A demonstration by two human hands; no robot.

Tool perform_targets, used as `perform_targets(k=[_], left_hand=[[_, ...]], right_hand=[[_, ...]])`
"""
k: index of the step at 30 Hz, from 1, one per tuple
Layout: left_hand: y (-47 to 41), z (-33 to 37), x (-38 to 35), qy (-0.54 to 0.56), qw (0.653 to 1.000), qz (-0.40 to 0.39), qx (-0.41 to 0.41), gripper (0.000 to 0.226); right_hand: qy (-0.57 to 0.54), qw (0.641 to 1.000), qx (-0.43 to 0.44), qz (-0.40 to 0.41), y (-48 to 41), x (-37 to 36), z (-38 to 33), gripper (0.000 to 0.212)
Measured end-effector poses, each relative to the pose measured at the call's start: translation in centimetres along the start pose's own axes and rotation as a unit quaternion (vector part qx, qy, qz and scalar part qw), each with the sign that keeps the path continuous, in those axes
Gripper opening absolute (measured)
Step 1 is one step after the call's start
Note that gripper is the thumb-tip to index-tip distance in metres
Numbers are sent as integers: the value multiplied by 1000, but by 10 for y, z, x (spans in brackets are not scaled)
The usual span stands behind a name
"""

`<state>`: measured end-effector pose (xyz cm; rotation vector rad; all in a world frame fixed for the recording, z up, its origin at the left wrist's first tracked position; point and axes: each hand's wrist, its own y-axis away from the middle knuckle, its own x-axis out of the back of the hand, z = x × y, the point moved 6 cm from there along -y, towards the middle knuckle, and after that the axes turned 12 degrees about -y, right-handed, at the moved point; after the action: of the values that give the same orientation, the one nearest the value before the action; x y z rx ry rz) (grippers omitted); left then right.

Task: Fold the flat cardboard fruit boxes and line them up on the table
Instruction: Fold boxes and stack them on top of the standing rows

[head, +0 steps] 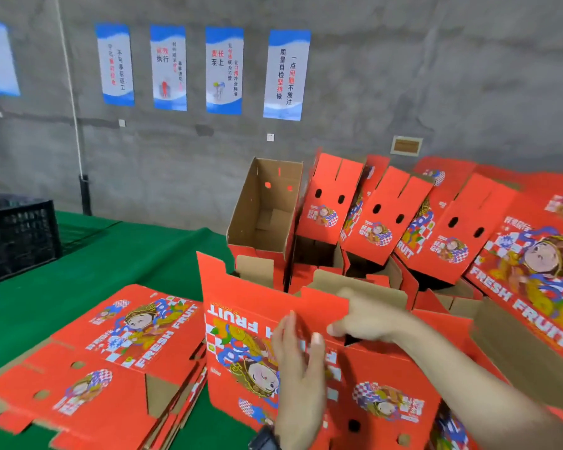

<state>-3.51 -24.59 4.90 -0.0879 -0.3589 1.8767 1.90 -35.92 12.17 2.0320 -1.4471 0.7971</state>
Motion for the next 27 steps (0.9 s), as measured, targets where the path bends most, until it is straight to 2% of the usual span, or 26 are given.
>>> perform_targets(k=[2,5,9,10,13,16,18,20,21,22,25,27], left_hand=[[-5,-5,23,-23,997,72,-10,70],[-42,-11,61,-55,983,175,30,82],[-79,-20,92,-74,980,179,36,92],[-86,-21,96,-64,984,167,23,88],[-97,-21,99,2,996,92,2,41],[-104,-26,103,29,999,44,-7,24],[-105,-32,102,38,999,5,0,23],[-106,-43,104,53,998,-23,13,24],[-106,-48,105,59,998,-32,18,24],[-107,-52,108,68,996,-43,24,24],[-113,-61,112,94,991,-86,36,25],[-115,-62,112,91,988,-117,32,32]], right_hand=[[-44,997,-1,58,6,13,22,36],[-144,987,-20,67,15,27,47,37],[-193,980,-49,20,21,36,60,36],[-201,978,-48,4,22,38,61,30],[-206,978,-35,2,21,46,59,24],[-213,971,-11,111,15,58,53,23],[-129,966,14,222,11,62,47,20],[40,957,23,285,10,57,39,20],[78,954,16,289,8,54,38,21],[63,960,1,273,6,50,41,23],[-125,976,-51,171,3,35,57,37],[-190,974,-80,94,5,19,66,40]])
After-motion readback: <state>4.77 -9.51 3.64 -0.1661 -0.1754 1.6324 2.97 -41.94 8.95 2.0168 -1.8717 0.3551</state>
